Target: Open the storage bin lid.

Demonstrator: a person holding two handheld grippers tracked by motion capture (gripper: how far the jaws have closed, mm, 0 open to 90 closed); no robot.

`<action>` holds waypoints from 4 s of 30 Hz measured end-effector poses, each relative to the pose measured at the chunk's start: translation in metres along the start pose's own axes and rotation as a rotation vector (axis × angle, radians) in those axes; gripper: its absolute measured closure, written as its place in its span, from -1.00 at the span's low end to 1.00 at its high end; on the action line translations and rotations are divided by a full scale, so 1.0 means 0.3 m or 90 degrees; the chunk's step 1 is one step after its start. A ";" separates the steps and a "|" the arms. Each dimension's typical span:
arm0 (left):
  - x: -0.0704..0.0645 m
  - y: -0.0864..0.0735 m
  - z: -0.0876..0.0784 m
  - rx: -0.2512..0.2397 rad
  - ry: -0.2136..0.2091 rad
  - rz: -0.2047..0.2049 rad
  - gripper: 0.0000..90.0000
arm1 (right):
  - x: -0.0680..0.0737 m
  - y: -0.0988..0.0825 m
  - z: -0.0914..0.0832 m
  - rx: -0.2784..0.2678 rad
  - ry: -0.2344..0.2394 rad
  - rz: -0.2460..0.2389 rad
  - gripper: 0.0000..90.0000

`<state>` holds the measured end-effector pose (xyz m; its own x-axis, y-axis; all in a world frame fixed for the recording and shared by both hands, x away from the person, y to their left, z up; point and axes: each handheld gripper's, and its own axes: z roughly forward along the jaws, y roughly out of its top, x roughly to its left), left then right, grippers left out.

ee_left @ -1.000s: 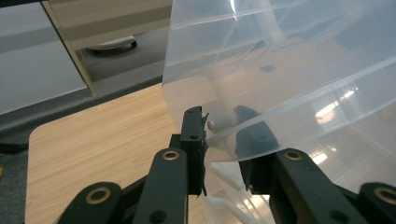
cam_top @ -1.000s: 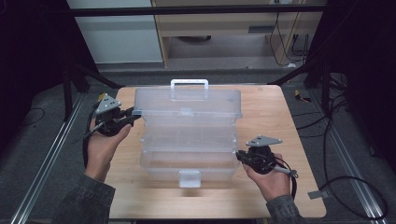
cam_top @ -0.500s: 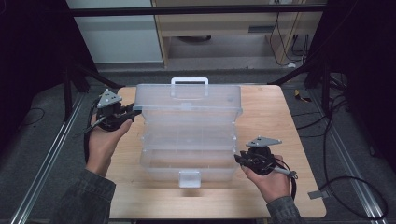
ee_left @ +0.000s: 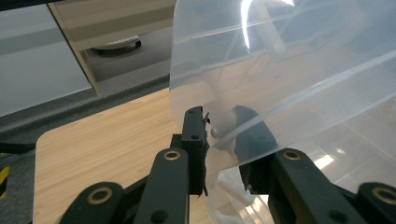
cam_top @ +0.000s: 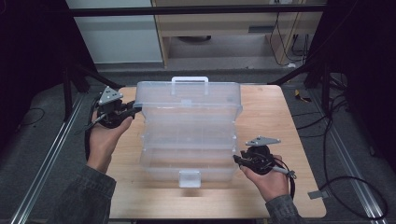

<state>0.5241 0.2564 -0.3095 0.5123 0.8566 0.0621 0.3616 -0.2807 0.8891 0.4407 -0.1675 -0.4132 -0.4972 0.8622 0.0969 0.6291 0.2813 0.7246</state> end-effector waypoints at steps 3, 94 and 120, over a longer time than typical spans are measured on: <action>0.000 0.005 0.004 0.001 0.002 0.002 0.66 | 0.002 0.002 -0.002 0.007 0.004 0.003 0.40; 0.104 0.113 0.153 0.007 -0.013 -0.066 0.73 | 0.001 0.001 0.007 0.020 0.023 0.000 0.27; 0.118 0.130 0.185 0.019 -0.008 -0.062 0.72 | -0.002 0.005 0.015 0.024 0.023 -0.008 0.31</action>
<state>0.5995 0.2517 -0.2977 0.4835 0.8749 -0.0292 0.4328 -0.2099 0.8767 0.4447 -0.1658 -0.4152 -0.5265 0.8426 0.1131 0.6445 0.3088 0.6994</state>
